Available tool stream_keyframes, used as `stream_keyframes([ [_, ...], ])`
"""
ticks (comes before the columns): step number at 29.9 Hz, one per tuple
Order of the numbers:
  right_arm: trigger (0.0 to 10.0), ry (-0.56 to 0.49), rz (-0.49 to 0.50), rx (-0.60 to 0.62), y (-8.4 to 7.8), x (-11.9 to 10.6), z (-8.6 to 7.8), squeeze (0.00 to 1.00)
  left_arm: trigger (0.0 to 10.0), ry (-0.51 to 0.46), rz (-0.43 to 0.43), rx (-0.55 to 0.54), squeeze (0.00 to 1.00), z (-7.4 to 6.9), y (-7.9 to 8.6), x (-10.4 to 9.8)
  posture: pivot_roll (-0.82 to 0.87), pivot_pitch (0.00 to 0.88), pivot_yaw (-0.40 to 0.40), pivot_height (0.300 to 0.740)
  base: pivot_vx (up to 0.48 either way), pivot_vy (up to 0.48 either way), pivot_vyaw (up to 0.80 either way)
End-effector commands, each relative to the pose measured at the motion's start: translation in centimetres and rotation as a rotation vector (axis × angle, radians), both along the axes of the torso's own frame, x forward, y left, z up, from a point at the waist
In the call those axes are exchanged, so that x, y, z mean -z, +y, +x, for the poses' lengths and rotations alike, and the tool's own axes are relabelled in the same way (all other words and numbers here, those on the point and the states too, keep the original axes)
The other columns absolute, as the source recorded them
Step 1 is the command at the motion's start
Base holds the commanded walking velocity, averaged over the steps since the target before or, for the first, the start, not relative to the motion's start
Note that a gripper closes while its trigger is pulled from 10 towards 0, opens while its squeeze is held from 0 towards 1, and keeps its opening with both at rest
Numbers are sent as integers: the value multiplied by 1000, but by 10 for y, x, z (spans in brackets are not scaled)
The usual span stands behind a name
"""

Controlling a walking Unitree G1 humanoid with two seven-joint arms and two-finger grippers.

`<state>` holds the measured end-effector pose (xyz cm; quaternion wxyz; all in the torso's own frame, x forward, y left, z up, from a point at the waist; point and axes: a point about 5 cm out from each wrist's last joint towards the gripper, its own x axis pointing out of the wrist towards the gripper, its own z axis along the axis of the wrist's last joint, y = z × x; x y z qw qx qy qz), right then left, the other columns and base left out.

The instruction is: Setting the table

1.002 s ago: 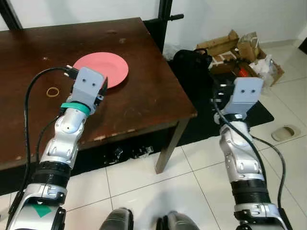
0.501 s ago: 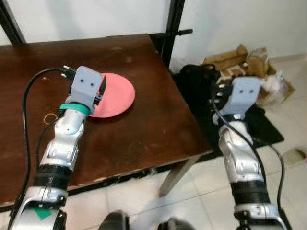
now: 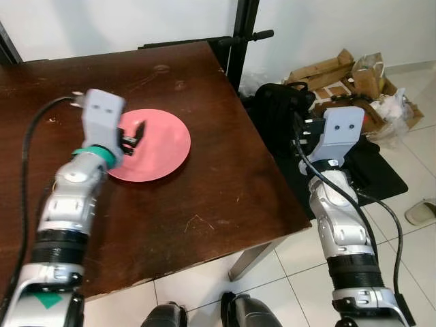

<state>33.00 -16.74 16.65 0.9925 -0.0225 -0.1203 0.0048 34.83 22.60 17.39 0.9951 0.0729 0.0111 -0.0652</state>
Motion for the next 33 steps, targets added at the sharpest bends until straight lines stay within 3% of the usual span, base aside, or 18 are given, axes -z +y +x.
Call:
stream_keyframes([
  [1, 10000, 8, 2, -14, 3, 1, -1, 0, 10000, 36, -33, -4, 0, 1, 4, 8, 63, 0, 11, 740, 0, 0, 0],
  [6, 10000, 5, 3, -35, 7, 0, 0, 0, 10000, 51, -44, -74, 0, 8, 18, 19, 64, 0, 4, 740, 0, 0, 0],
  [10, 10000, 8, 7, -42, 8, -1, -1, 0, 10000, 137, -54, -78, 0, 17, 11, 34, 54, 5, 4, 740, 0, 0, 0],
  [14, 10000, 7, 6, -44, 8, -1, -3, 0, 10000, 151, -53, -119, 0, 21, 14, 32, 46, 18, 10, 740, 0, 0, 0],
  [16, 10000, 17, 13, -40, 7, 2, -8, 0, 10000, 170, -91, -165, 0, 23, 24, 28, 51, 42, 9, 740, 0, 0, 0],
  [20, 10000, 27, 15, -40, 8, 5, -10, 0, 10000, 188, -119, -167, 0, 23, 27, 28, 50, 57, 12, 740, 0, 0, 0],
  [21, 10000, 32, 15, -43, 9, 6, -12, 0, 10000, 193, -133, -155, 1000, 23, 27, 28, 54, 66, 13, 740, 0, 0, 0],
  [24, 10000, 36, 16, -44, 10, 8, -12, 0, 10000, 190, -122, -156, 1000, 23, 28, 28, 53, 71, 13, 740, 0, 0, 0],
  [30, 10000, 46, 21, -49, 12, 9, -14, 0, 10000, 209, -186, -175, 1000, 27, 30, 26, 53, 99, 15, 740, 0, 0, 0],
  [31, 10000, 49, 21, -49, 12, 10, -15, 0, 10000, 238, -224, -177, 224, 27, 29, 29, 53, 102, 16, 740, 0, 0, 0],
  [32, 10000, 53, 22, -48, 12, 10, -16, 0, 10000, 280, -266, -178, 0, 27, 29, 32, 52, 111, 19, 740, 0, 0, 0],
  [33, 10000, 53, 22, -48, 12, 10, -16, 0, 10000, 280, -266, -178, 0, 27, 29, 32, 52, 111, 19, 740, 0, 0, 0],
])
